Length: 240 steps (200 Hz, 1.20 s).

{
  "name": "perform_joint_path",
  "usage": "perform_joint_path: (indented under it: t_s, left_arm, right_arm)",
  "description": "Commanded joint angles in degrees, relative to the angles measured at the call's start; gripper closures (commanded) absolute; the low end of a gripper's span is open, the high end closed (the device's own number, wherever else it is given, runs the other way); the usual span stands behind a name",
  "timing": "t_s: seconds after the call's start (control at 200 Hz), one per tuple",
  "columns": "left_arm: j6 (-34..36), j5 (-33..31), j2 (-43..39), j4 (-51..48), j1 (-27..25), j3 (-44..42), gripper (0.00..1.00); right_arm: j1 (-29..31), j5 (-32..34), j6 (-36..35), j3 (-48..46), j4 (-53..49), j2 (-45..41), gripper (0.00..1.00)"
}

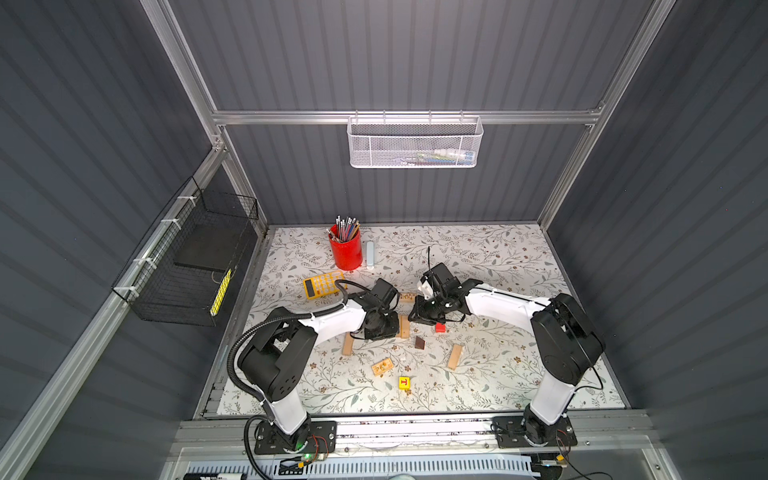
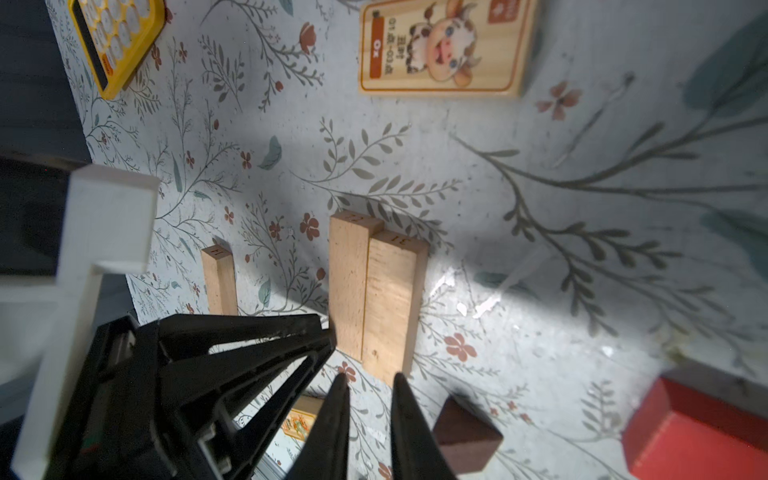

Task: Build the wood block tower
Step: 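Open both grippers and raise them off the standing blocks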

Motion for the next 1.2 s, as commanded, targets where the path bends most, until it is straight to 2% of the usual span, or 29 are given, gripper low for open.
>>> perform_joint_path:
  t_s: [0.0, 0.3, 0.55, 1.196]
  left_arm:
    - [1.25, -2.41, -2.83, -4.51, -0.22, 1.76, 0.80]
    - [-3.37, -9.87, -11.81, -6.70, 0.04, -3.14, 0.79]
    - [-6.09, -12.73, -15.28, -8.12, 0.39, -5.83, 0.78]
    - [-8.29, -15.96, -16.49, -8.69, 0.57, -7.24, 0.77]
  right_arm:
    - [1.65, 1.10, 0.32, 0.38, -4.03, -1.71, 0.80]
    - [8.11, 7.00, 3.02, 1.68, -6.02, 0.29, 0.84]
    - [12.67, 16.28, 3.70, 3.04, -9.36, 1.80, 0.91]
    - [14.12, 19.92, 3.46, 4.07, -9.89, 5.31, 0.98]
